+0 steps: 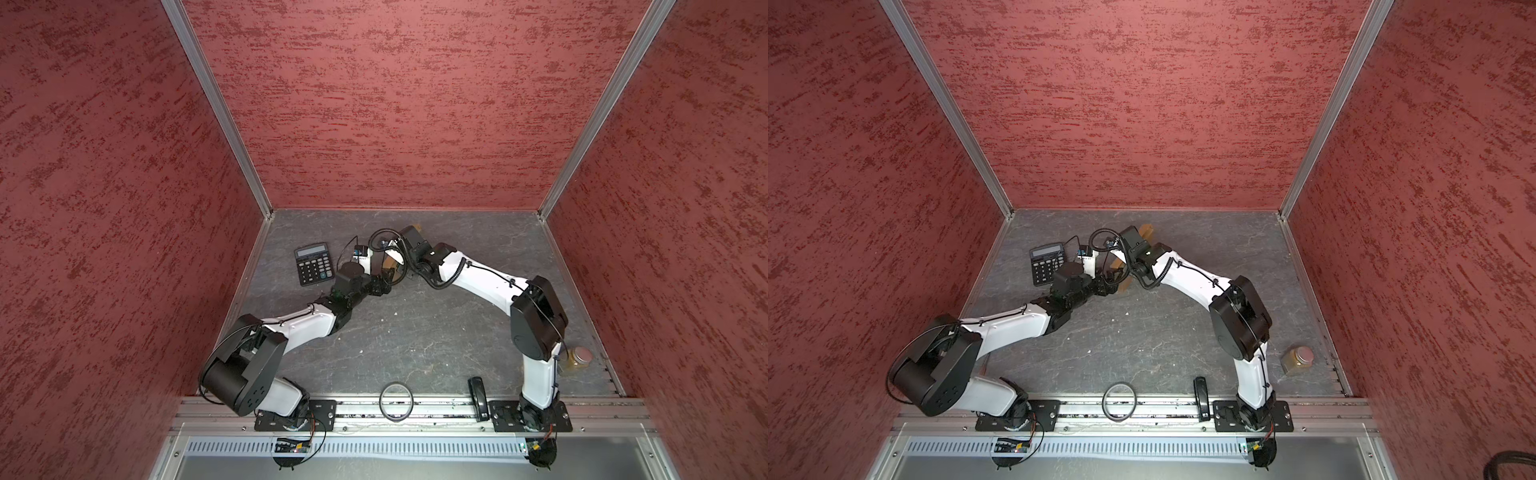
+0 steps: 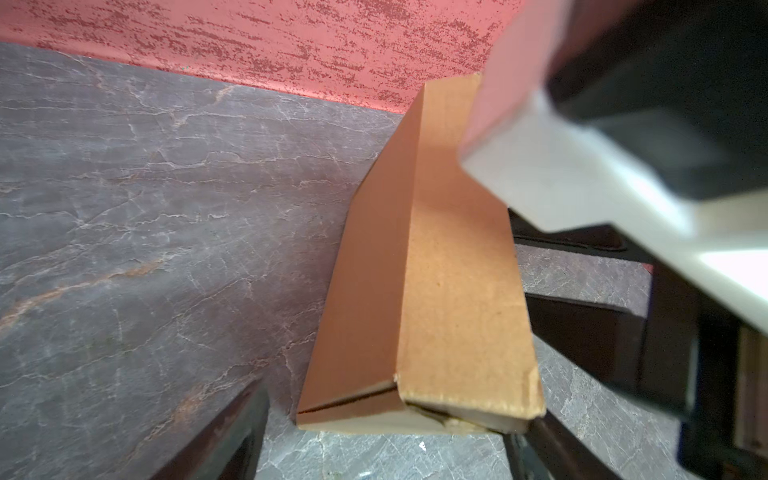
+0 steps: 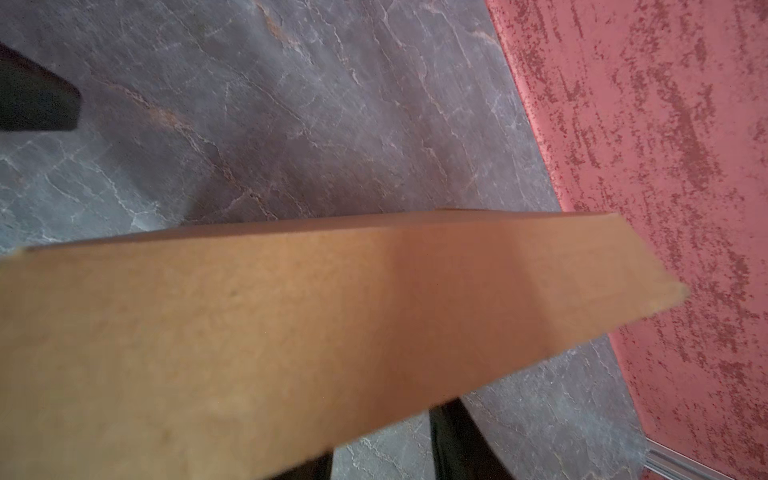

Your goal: Fold the paper box

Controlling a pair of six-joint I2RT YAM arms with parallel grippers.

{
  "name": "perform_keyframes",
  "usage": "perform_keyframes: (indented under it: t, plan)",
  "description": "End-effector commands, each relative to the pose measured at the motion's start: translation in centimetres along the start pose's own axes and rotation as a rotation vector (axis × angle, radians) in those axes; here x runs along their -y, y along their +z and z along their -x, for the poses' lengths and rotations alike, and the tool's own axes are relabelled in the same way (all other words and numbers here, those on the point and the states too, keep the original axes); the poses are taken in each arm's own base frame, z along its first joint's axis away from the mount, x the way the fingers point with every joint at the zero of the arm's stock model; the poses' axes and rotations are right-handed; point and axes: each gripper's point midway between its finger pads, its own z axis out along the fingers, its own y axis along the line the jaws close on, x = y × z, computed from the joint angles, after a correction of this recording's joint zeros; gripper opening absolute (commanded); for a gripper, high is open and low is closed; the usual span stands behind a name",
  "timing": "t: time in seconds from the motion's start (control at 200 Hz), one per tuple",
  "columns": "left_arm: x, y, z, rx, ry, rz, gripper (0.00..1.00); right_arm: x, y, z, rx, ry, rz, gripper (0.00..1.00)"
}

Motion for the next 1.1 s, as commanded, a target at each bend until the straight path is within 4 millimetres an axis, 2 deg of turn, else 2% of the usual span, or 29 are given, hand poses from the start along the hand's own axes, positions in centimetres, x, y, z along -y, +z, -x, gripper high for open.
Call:
perform_keyframes:
  t: [0.0,0.125,0.301,0.551,0.681,0.812,0.887,0.987,1.092]
  plan:
    - [-4.6,-1.4,-10.7,-0.364,0.032,0.144,0.85,0.2,-0.2,1.3,0.036,0.021,0.014,0.38]
    - [-5.0,-1.4,-10.4,-0.361,0.012,0.154,0.85,0.5,-0.6,1.9,0.049,0.031,0.012,0.38]
    - [-5.5,-1.1,-10.5,-0.376,-0.011,0.170,0.84,1.3,-2.0,2.9,0.090,0.063,0.004,0.48]
    - [-6.2,-0.9,-10.5,-0.382,-0.038,0.186,0.84,2.5,-5.5,4.2,0.176,0.149,0.024,0.54]
    - [-6.3,-0.8,-10.7,-0.391,-0.046,0.184,0.85,4.1,-7.5,4.5,0.222,0.229,0.027,0.55]
    - [-6.4,-0.7,-10.6,-0.393,-0.052,0.184,0.84,7.0,-9.7,4.8,0.279,0.399,0.013,0.57]
    - [-6.5,-0.6,-10.6,-0.393,-0.055,0.185,0.85,9.5,-10.9,4.6,0.285,0.550,-0.017,0.60]
    - [-6.5,-0.5,-10.5,-0.395,-0.057,0.185,0.85,12.6,-11.2,3.6,0.248,0.817,-0.014,0.62]
    - [-6.7,-0.5,-10.6,-0.400,-0.061,0.191,0.84,13.7,-10.5,3.0,0.257,1.113,0.103,0.62]
